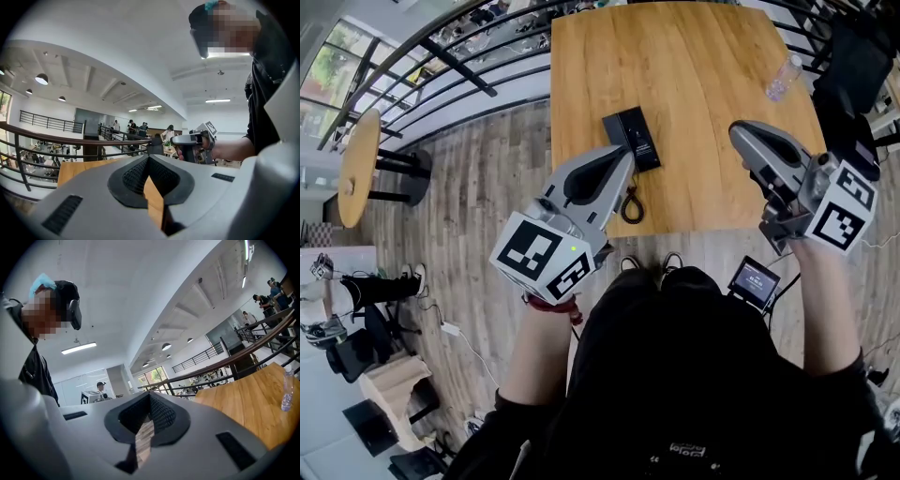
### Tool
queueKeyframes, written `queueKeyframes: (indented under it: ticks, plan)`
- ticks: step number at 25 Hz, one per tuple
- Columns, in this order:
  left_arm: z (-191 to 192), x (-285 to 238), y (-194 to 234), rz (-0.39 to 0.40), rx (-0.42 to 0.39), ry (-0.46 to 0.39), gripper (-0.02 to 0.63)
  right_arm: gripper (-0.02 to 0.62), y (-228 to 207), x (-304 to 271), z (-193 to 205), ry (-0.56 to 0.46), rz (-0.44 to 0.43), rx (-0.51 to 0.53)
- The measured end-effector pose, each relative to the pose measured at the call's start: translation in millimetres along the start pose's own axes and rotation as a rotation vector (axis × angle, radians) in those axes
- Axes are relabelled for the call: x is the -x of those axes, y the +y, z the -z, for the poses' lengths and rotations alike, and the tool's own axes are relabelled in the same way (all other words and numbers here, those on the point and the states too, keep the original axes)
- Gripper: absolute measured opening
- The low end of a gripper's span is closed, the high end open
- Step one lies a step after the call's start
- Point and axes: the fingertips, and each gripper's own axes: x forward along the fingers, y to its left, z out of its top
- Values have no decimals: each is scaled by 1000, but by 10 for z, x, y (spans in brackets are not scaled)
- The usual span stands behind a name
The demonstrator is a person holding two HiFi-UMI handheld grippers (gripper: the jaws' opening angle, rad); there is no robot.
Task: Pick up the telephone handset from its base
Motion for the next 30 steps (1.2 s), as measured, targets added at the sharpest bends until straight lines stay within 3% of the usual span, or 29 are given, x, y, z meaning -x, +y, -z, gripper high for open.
queueKeyframes:
  ticks: [5, 16, 30]
  plan:
    - [97, -97, 303, 20, 37, 3, 6, 17, -82, -110, 38, 2, 39, 6]
    - [-64, -407, 612, 186, 8, -24, 6, 17, -92, -440, -70, -26, 130, 11]
    - [410, -219, 1442, 188, 137, 19, 6, 17, -131, -1178, -150, -6, 170, 34]
